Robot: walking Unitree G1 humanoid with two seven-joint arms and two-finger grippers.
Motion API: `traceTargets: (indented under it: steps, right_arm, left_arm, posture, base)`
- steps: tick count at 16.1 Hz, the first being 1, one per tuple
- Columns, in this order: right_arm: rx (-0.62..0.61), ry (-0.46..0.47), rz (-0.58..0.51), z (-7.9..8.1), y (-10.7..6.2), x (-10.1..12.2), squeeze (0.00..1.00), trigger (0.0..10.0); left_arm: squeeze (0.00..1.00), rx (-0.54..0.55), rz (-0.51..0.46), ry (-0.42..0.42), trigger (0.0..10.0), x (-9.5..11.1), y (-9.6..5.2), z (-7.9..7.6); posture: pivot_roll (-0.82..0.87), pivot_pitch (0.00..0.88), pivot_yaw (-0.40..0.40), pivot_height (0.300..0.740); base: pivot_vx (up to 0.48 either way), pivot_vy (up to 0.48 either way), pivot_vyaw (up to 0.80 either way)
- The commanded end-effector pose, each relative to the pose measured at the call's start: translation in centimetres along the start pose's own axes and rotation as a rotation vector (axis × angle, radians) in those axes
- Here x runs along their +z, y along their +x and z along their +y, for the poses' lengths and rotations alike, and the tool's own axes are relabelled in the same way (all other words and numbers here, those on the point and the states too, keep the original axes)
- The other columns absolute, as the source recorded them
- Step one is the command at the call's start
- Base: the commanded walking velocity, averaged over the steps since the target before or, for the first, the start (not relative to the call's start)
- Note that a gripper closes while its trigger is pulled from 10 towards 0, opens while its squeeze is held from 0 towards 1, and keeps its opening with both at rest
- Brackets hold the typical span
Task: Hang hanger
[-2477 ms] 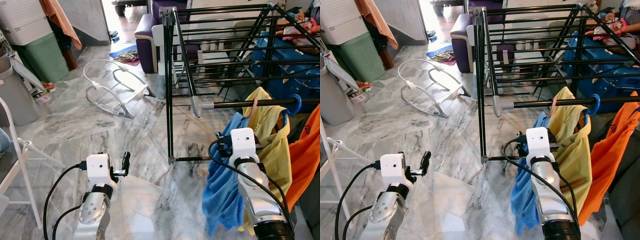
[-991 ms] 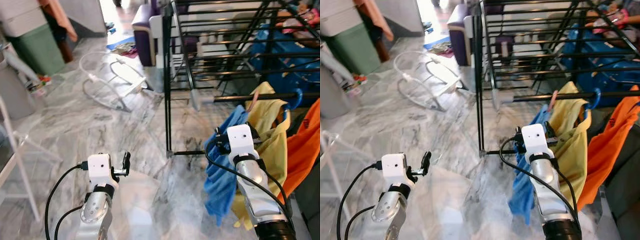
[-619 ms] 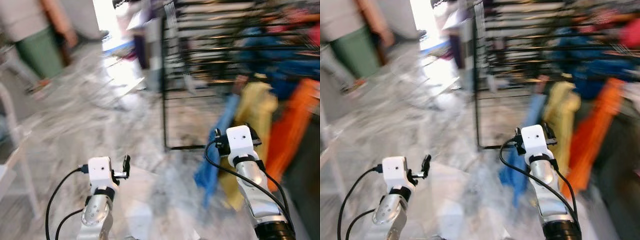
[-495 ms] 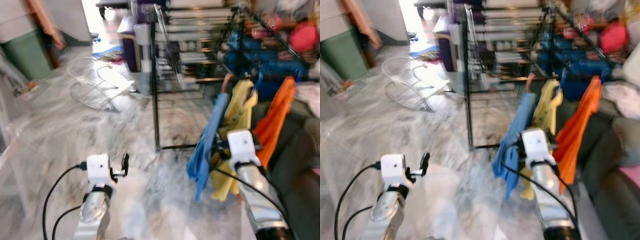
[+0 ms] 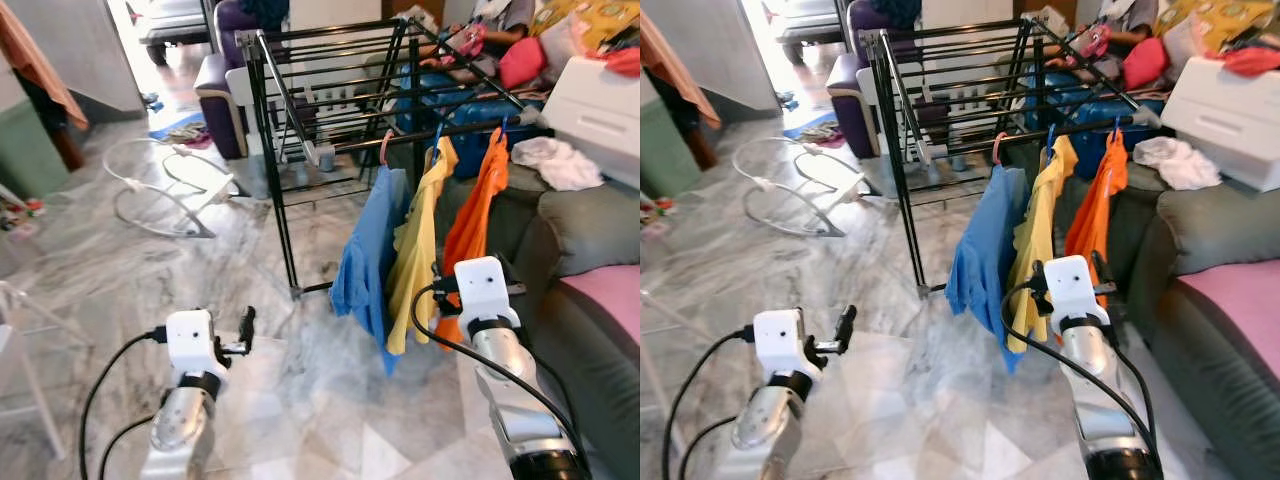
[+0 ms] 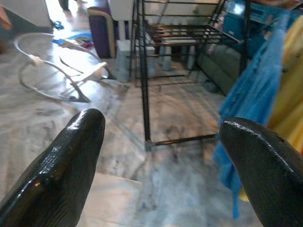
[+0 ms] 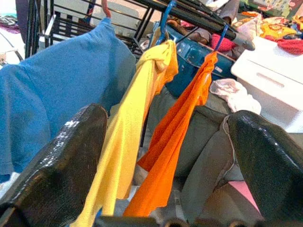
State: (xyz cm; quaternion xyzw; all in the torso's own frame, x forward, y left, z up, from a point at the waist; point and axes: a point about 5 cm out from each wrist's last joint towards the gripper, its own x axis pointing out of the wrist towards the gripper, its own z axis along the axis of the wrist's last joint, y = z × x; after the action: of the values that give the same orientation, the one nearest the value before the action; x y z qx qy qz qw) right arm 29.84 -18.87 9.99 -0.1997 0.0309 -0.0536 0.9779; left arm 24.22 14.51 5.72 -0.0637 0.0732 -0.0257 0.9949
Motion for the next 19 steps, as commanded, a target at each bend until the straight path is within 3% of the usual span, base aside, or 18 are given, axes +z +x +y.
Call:
traceTargets:
  steps: [1, 12, 19]
  right_arm:
    - [-0.006, 0.010, -0.025, -0.09, 0.39, 0.86, 0.00, 10.0]
    - [0.004, 0.006, -0.023, 0.22, 0.67, 0.86, 0.00, 10.0]
    - [-0.002, 0.014, -0.013, 0.05, 0.71, 0.75, 0.00, 10.0]
  left_arm:
    - [0.00, -0.017, -0.023, 0.001, 10.0, 0.68, 0.37, -0.14]
    - [0.00, -0.026, -0.010, -0.009, 10.0, 0.50, 0.67, -0.15]
    - [0.00, -0.065, -0.039, -0.064, 10.0, 0.74, 0.44, -0.33]
  posture:
    - [-0.17, 0.000, 0.069, 0.740]
    - [-0.17, 0.000, 0.070, 0.740]
    - [-0.17, 0.000, 0.066, 0.740]
  base:
    - [0.000, 0.000, 0.00]
    - [0.000, -0.405, 0.00]
    - [0.000, 0.000, 0.00]
